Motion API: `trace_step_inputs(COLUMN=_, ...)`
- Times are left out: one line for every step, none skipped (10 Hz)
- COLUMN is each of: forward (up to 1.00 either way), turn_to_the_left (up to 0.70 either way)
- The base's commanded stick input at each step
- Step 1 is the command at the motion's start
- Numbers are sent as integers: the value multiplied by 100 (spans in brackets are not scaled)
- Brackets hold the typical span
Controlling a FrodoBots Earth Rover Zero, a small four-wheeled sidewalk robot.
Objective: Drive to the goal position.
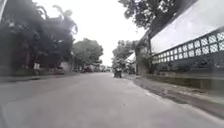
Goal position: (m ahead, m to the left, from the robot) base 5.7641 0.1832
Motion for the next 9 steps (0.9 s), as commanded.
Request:
trace_step_inputs(forward=50, turn_to_the_left=0)
trace_step_inputs(forward=50, turn_to_the_left=0)
trace_step_inputs(forward=50, turn_to_the_left=0)
trace_step_inputs(forward=50, turn_to_the_left=0)
trace_step_inputs(forward=50, turn_to_the_left=0)
trace_step_inputs(forward=50, turn_to_the_left=0)
trace_step_inputs(forward=50, turn_to_the_left=0)
trace_step_inputs(forward=50, turn_to_the_left=0)
trace_step_inputs(forward=50, turn_to_the_left=0)
